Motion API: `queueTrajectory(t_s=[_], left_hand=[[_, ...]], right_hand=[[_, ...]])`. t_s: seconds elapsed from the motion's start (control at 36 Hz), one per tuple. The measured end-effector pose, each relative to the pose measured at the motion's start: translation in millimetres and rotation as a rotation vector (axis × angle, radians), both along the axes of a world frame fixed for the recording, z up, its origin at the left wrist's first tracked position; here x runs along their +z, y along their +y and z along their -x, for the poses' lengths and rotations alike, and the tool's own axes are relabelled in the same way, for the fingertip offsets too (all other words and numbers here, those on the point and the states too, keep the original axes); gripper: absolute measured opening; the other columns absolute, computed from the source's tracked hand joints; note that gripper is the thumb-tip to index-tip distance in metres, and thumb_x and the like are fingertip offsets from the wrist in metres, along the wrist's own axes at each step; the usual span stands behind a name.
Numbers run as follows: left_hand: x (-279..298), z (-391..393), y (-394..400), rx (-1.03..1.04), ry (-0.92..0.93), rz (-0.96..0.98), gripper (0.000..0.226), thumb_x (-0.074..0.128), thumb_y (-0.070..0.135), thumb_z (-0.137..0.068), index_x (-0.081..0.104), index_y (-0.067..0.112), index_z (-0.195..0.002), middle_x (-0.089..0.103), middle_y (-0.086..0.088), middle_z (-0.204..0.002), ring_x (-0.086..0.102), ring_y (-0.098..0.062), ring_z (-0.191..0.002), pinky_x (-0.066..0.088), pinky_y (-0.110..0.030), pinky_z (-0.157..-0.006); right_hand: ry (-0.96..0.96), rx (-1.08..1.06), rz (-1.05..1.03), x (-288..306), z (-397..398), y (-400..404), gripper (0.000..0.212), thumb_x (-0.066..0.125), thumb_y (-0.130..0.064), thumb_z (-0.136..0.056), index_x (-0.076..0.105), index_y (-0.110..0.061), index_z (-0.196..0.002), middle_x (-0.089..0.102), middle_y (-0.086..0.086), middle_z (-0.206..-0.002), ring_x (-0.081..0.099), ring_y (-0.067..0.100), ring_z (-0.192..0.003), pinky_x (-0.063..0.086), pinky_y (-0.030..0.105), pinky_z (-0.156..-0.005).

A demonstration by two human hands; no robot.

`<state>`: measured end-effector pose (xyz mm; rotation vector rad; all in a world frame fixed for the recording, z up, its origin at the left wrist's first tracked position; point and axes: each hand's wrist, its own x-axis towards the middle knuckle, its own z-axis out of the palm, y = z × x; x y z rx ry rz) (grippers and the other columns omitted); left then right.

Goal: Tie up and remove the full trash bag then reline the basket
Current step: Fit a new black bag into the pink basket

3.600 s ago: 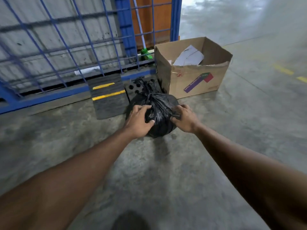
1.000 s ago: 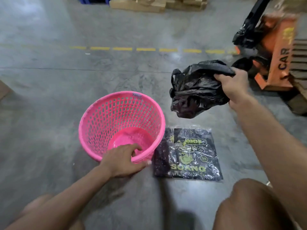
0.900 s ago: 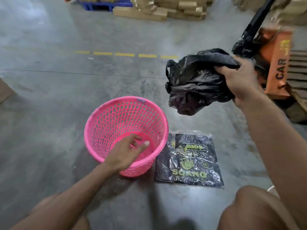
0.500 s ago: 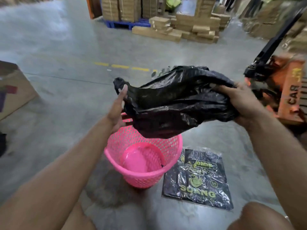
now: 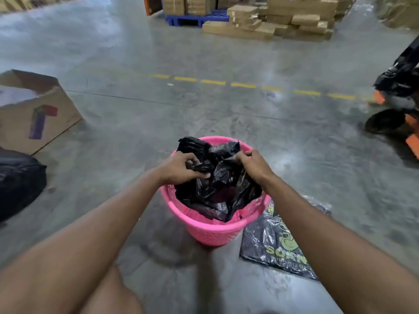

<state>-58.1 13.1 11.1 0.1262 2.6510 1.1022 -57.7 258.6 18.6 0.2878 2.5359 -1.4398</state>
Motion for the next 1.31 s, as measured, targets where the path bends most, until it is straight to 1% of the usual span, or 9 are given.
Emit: queueTrajectory(t_s=[0.08,0.33,0.44,0.67,0.78,0.94,1.11,1.22,1.31], left_hand=[[-3,-7,-1,-0.038,-0.047,-0.016,0.049,0.076,0.058,-0.063,0.071,0.02,-0.093,0.077,-0.002,-0.091,0.073,-0.02,-0.088,0.059,-0.037,-0.084],[0,-13,-5,0.174,0.308,0.323,0.019,0.072,0.033,-0.075,0.068,0.021,-0.089,0.061,-0.003,-0.088,0.057,-0.027,-0.084,0.04,-0.03,-0.071],[-1,-13,-19,0.299,0.211,0.112,0.004,0.064,0.034,-0.068,0.062,0.033,-0.072,0.063,0.007,-0.064,0.061,-0.022,-0.07,0.049,-0.034,-0.067],[7,-25,-27,0.251,0.017,-0.386,0.03,0.044,0.005,-0.09,0.072,0.014,-0.087,0.075,-0.007,-0.091,0.068,-0.018,-0.084,0.056,-0.035,-0.082],[14,-30,-38,0.25,0.03,-0.403,0.032,0.044,-0.002,-0.093,0.071,0.014,-0.087,0.076,0.0,-0.084,0.069,-0.014,-0.08,0.056,-0.03,-0.077],[11,-34,-71,0.205,0.305,-0.164,0.019,0.071,0.022,-0.075,0.066,0.021,-0.093,0.069,-0.016,-0.079,0.061,-0.014,-0.07,0.06,-0.036,-0.077],[18,-39,-42,-0.008,0.062,-0.373,0.024,0.075,0.01,-0.087,0.061,0.019,-0.103,0.061,-0.02,-0.073,0.06,-0.023,-0.071,0.052,-0.04,-0.072],[27,-38,-10,0.072,-0.019,-0.527,0.022,0.063,0.006,-0.096,0.056,0.014,-0.115,0.065,-0.004,-0.064,0.066,-0.014,-0.052,0.057,-0.026,-0.057],[31,-34,1,0.121,0.067,-0.541,0.03,0.055,0.009,-0.101,0.051,0.011,-0.13,0.064,-0.009,-0.075,0.064,-0.01,-0.049,0.052,-0.02,-0.053]], right_hand=[[0.032,0.09,-0.12,0,5,0,0.029,0.05,-0.035,-0.095,0.054,-0.016,-0.074,0.055,0.003,-0.073,0.051,0.022,-0.071,0.038,0.036,-0.065],[0.118,0.33,-0.598,14,5,55,0.042,0.063,-0.006,-0.076,0.073,-0.015,-0.116,0.074,0.015,-0.11,0.066,0.033,-0.105,0.05,0.031,-0.087],[0.156,0.403,-0.748,9,6,64,0.031,0.058,-0.018,-0.087,0.072,-0.009,-0.113,0.074,0.015,-0.11,0.067,0.034,-0.102,0.054,0.036,-0.086],[0.003,0.63,-0.925,-11,2,8,0.034,0.049,-0.031,-0.086,0.054,-0.012,-0.114,0.066,0.014,-0.122,0.063,0.034,-0.111,0.054,0.044,-0.091],[-0.155,0.752,-1.036,-17,2,-7,0.016,0.062,-0.026,-0.078,0.06,-0.016,-0.091,0.071,0.01,-0.103,0.061,0.03,-0.087,0.059,0.037,-0.084],[-0.175,0.413,-0.322,0,17,17,0.027,0.087,-0.02,-0.064,0.072,-0.008,-0.083,0.073,0.007,-0.083,0.068,0.026,-0.079,0.057,0.03,-0.073],[-0.404,0.348,0.491,34,4,54,0.04,0.075,-0.012,-0.08,0.072,-0.005,-0.119,0.078,0.015,-0.107,0.076,0.021,-0.082,0.063,0.034,-0.079],[-0.363,0.217,0.645,40,6,62,0.02,0.067,-0.03,-0.09,0.076,-0.014,-0.098,0.074,0.007,-0.09,0.07,0.017,-0.071,0.059,0.031,-0.068],[-0.102,0.094,0.395,33,13,58,0.018,0.062,-0.006,-0.091,0.078,-0.015,-0.088,0.067,0.017,-0.092,0.061,0.027,-0.078,0.049,0.037,-0.075]])
